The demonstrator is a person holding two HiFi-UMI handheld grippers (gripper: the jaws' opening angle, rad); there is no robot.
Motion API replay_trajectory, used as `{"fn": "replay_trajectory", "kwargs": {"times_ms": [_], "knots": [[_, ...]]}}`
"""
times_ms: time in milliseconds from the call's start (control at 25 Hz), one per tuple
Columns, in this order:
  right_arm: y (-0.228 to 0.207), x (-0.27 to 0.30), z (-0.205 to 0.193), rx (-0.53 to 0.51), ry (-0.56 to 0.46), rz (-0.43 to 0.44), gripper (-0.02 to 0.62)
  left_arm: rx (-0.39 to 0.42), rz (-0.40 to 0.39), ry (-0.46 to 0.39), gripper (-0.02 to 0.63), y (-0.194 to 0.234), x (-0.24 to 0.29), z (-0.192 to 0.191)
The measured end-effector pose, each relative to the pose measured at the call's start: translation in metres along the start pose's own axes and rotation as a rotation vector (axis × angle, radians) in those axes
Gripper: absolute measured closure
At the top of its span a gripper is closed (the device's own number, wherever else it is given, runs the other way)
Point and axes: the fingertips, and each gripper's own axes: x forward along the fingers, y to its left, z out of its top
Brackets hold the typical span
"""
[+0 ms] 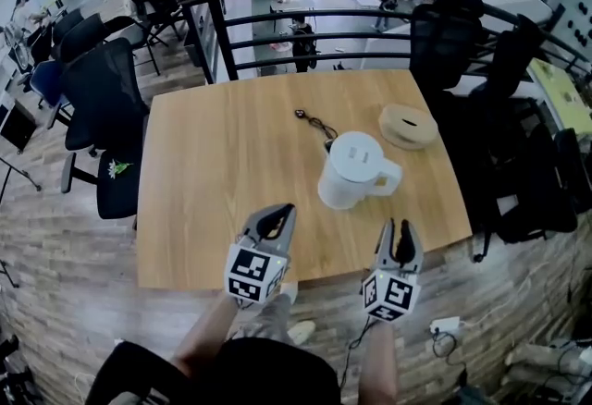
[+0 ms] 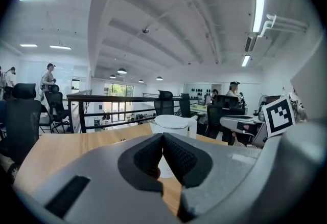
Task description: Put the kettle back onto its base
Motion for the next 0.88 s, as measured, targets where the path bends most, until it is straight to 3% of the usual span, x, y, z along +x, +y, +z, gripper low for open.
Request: {"fn": "replay_trajectory", "kwargs": {"times_ms": [880], "knots": [[0.030,-0.146,0.030,-0.028,-0.050,0.030,0.594,0.047,-0.072,-0.057,0.603,-0.077,-0.104,0.009]]}}
